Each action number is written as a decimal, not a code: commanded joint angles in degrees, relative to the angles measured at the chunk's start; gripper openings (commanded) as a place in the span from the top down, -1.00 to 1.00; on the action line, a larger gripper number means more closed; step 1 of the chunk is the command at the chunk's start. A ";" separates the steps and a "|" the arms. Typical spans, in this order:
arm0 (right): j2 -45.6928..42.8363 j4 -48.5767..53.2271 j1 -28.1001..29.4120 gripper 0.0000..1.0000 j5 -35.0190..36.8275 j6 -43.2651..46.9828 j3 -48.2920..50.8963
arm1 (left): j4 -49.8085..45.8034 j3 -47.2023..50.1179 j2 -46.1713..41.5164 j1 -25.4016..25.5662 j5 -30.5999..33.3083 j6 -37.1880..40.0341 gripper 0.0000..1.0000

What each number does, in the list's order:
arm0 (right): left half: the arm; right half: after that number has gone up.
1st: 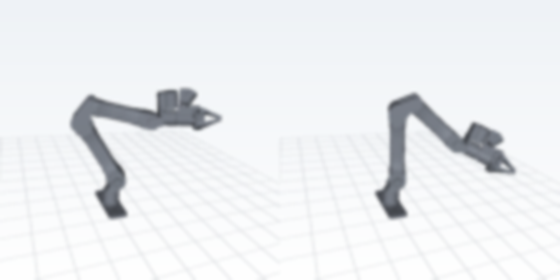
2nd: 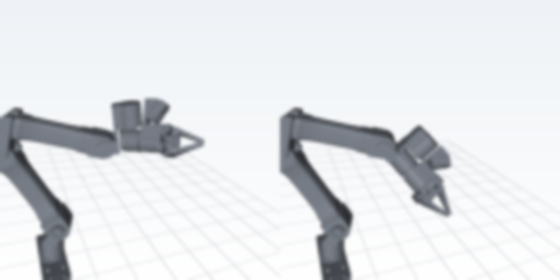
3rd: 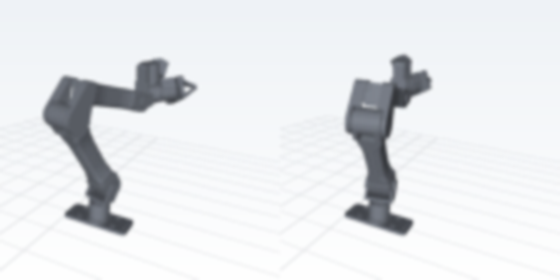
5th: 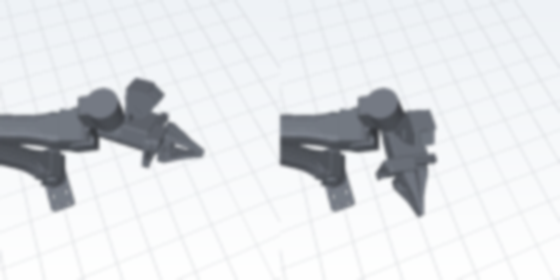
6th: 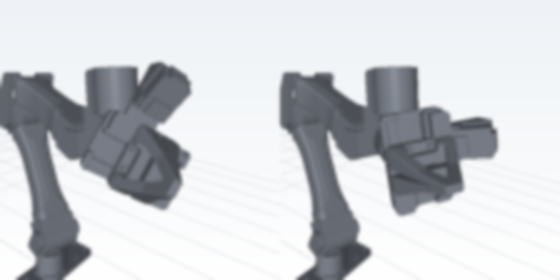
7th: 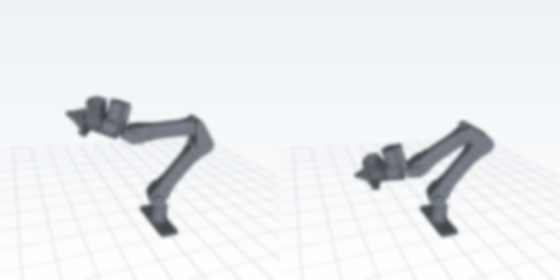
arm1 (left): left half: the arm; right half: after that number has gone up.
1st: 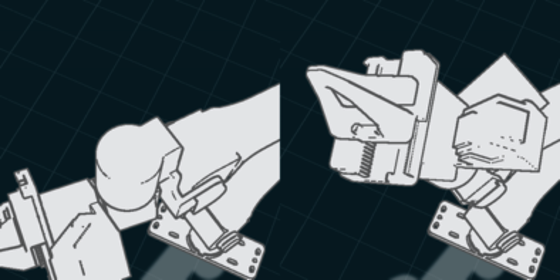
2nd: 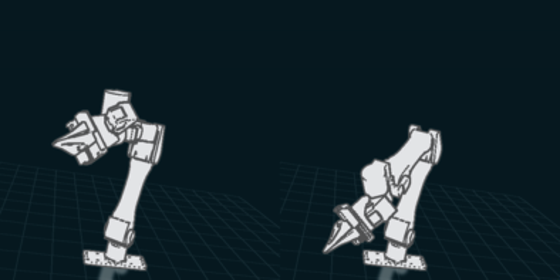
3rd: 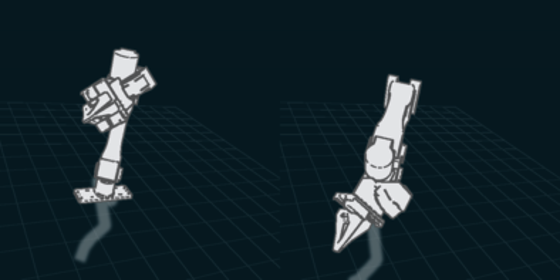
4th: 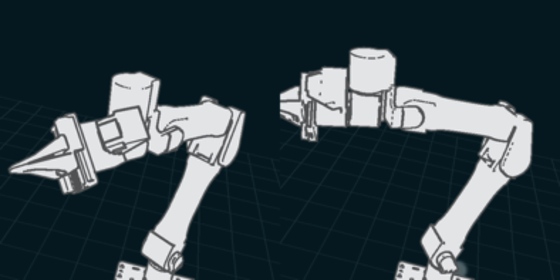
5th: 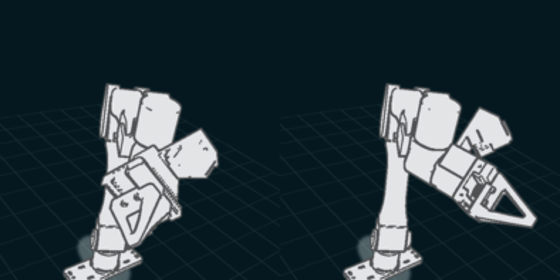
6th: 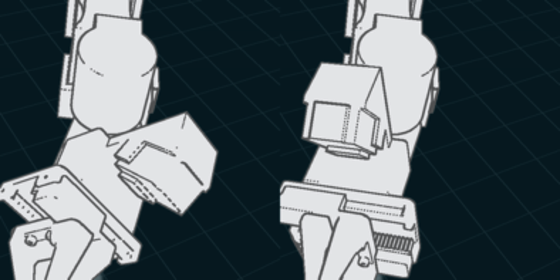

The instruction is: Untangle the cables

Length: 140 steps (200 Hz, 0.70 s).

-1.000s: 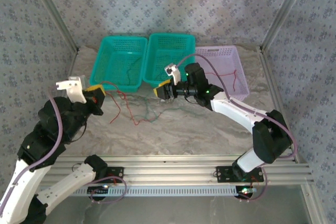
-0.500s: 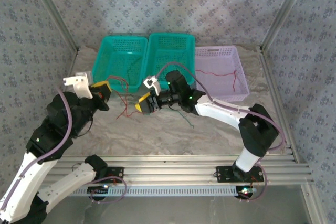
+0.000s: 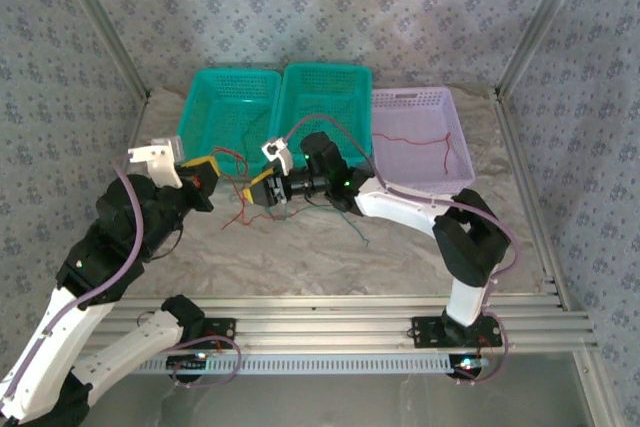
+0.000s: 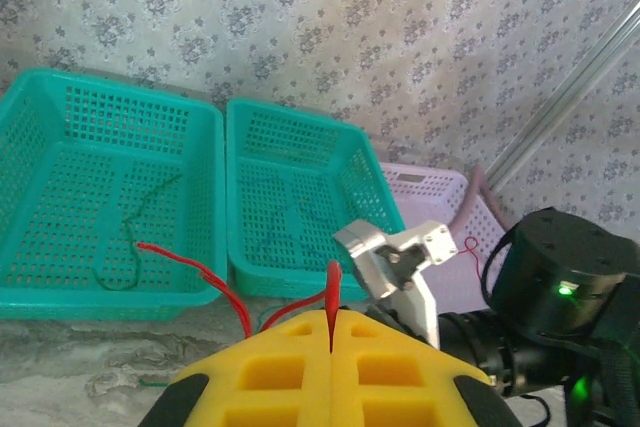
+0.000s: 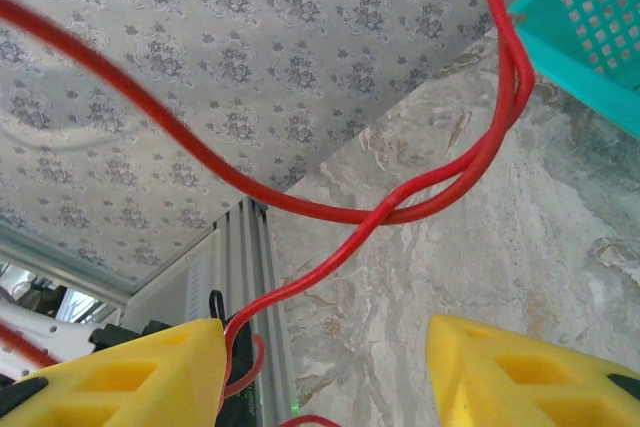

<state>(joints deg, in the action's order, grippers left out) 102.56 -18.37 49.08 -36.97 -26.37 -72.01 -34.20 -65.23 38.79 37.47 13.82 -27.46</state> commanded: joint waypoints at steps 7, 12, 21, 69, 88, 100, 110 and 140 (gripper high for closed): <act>2.29 -3.34 0.84 -0.13 1.96 -3.50 -3.08 | 3.50 0.57 -0.42 -0.38 -2.35 -1.36 1.00; 2.65 -3.97 0.94 -0.13 1.92 -4.14 -3.33 | 3.71 0.80 -0.46 -0.34 -2.56 -1.44 1.00; 3.28 -5.18 1.07 -0.10 1.58 -5.12 -3.71 | 3.79 1.02 -0.51 -0.34 -2.69 -1.65 1.00; 2.66 -8.18 1.28 -0.06 1.20 -7.03 -2.96 | 3.86 1.60 -1.34 -0.32 -3.19 -1.59 1.00; 0.71 -10.25 1.11 -0.08 -0.06 -7.60 -0.99 | 2.68 1.51 -1.67 -0.38 -2.56 -1.06 1.00; -0.19 -10.14 1.17 -0.08 -1.44 -7.45 -0.53 | 2.09 1.60 -2.14 -0.38 -1.94 -0.78 1.00; -0.50 -9.00 1.42 -0.08 -2.13 -6.84 -0.60 | 2.01 1.69 -2.44 -0.34 -1.75 -0.79 1.00; 0.97 -7.37 2.53 -0.05 -0.95 -6.41 -0.85 | 3.19 2.04 -2.62 -0.31 -2.31 -1.56 1.00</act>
<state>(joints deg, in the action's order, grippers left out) 104.33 -25.54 50.50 -37.08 -32.60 -72.88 -32.77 -63.16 36.62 37.47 11.55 -28.60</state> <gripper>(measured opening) 0.527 0.039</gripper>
